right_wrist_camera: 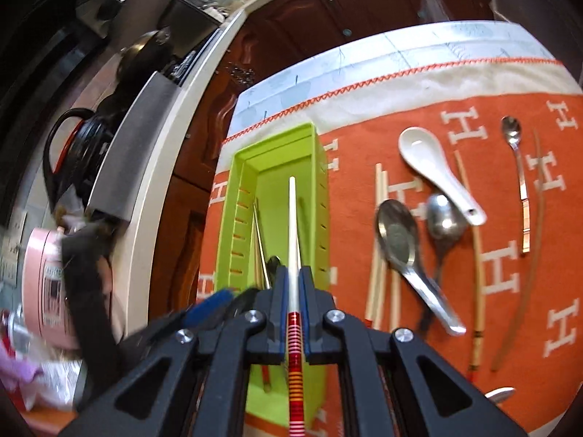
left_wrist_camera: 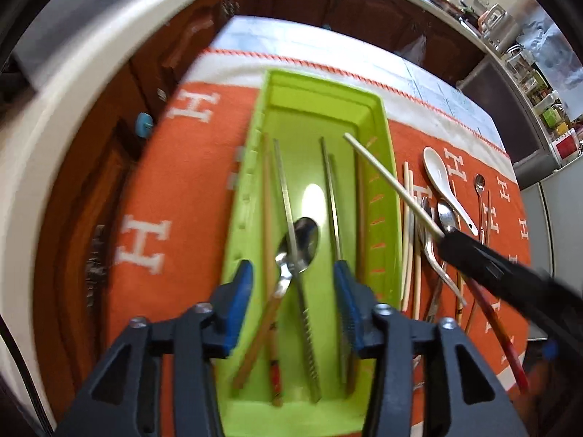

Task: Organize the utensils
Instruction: 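Carry both chopsticks over the green tray and lower them inside, then open both tools to release the chopsticks and withdraw from the tray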

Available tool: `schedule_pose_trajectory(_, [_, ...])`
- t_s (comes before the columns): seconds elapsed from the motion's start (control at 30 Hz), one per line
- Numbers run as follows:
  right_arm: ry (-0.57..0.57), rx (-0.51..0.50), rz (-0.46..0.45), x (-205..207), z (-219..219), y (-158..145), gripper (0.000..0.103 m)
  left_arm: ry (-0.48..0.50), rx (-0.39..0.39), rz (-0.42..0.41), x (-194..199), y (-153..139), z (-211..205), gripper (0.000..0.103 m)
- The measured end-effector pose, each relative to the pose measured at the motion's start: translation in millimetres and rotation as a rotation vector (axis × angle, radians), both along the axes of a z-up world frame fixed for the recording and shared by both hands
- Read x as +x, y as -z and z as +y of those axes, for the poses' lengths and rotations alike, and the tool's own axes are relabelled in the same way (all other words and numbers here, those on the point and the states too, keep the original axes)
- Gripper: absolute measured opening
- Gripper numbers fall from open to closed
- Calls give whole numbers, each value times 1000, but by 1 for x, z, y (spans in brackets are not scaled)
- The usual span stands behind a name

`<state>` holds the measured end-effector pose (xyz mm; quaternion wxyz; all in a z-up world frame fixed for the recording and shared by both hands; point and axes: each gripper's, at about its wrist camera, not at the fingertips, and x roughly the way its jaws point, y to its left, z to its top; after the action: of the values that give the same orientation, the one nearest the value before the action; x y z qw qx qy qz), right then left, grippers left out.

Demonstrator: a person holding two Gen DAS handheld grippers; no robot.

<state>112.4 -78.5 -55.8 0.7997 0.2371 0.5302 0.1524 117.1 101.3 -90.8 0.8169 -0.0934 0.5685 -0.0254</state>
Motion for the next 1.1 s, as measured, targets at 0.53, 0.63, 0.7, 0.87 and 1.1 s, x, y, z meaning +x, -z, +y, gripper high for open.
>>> schedule_pose_trajectory(0.53, [-21,-71,83,11,37,24,6,-93,11,-52,-26,-14,36,48])
schedule_pose_trajectory(0.63, [-35,-75,73,10,39,23,7,-90,10,-55,-26,-14,34,48])
schedule_pose_trajectory(0.7, [-41,-86,69,11,40,22,8,-89,11,-57,-27,-14,33,48])
schedule_pose_trajectory(0.87, [-68,-79,70,10,42,24,9,-84,12,-60,-30,-17,31,48])
schedule_pose_trajectory(1.1, [-122,-89,49,-3,25,23,8,-53,7,-75,-35,-27,16,48])
